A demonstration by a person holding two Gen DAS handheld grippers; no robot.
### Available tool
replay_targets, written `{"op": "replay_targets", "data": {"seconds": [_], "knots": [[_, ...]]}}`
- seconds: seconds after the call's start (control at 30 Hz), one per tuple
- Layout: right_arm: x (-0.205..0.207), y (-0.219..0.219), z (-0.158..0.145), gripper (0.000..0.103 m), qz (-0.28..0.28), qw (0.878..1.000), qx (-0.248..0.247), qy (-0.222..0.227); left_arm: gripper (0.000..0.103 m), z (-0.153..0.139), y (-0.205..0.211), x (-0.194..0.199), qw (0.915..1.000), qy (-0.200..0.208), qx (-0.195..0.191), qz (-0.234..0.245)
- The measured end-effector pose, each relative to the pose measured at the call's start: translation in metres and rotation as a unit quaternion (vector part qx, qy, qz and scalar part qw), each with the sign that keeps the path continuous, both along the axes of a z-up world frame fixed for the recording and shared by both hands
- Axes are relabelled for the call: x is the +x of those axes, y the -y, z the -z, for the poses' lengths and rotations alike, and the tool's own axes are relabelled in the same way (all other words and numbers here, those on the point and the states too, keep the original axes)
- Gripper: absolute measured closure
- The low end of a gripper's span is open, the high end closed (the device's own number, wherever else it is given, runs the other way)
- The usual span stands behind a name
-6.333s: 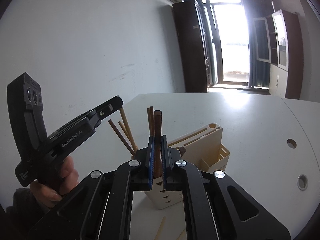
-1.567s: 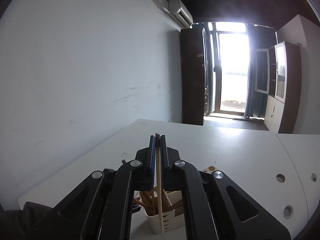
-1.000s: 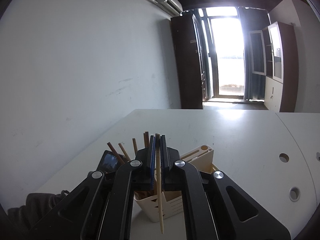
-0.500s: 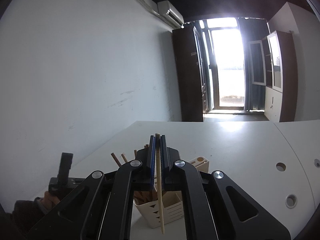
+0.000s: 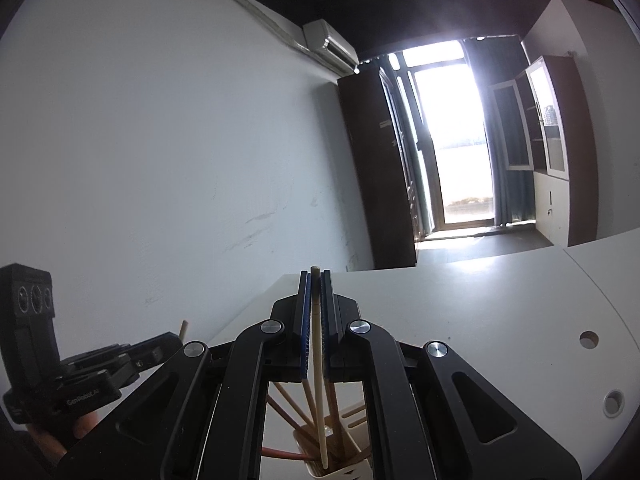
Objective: Organize utensils
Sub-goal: 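Lower the held chopsticks into the holder with both tools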
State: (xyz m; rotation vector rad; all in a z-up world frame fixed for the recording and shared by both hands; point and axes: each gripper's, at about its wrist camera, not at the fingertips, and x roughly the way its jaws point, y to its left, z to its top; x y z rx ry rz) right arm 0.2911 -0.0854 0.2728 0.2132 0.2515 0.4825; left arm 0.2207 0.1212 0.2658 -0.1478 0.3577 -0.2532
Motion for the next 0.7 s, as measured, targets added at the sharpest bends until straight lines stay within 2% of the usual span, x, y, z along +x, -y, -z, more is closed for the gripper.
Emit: {"op": "replay_targets", "data": {"seconds": [0.17,0.23,0.3,0.37,0.4,0.57,0.7], "knots": [[0.007,0.000,0.014,0.098,0.012,1.000,0.005,-0.004,0.099,-0.030,0.036,0.028,0.9970,0.060,0.048,-0.012],[0.008,-0.001,0.024,0.098,0.020,1.000,-0.002,-0.007,0.099,-0.031,0.044,0.043,0.9959,0.078,0.044,-0.007],[0.010,0.004,0.035,0.098,0.016,1.000,0.002,-0.020,0.099,-0.030,0.050,0.049,0.9914,0.125,0.037,-0.004],[0.008,0.010,0.044,0.098,0.013,1.000,0.002,-0.029,0.099,-0.023,0.049,0.049,0.9856,0.168,0.013,0.006],[0.005,0.012,0.048,0.098,0.009,0.999,0.001,-0.032,0.099,-0.019,0.049,0.051,0.9844,0.176,-0.001,0.002],[-0.005,0.019,0.065,0.098,-0.001,0.999,-0.010,-0.053,0.099,0.010,0.040,0.069,0.9823,0.170,-0.070,-0.036],[-0.014,0.021,0.073,0.098,-0.013,0.998,-0.009,-0.061,0.099,0.038,0.036,0.076,0.9848,0.139,-0.102,-0.023]]}}
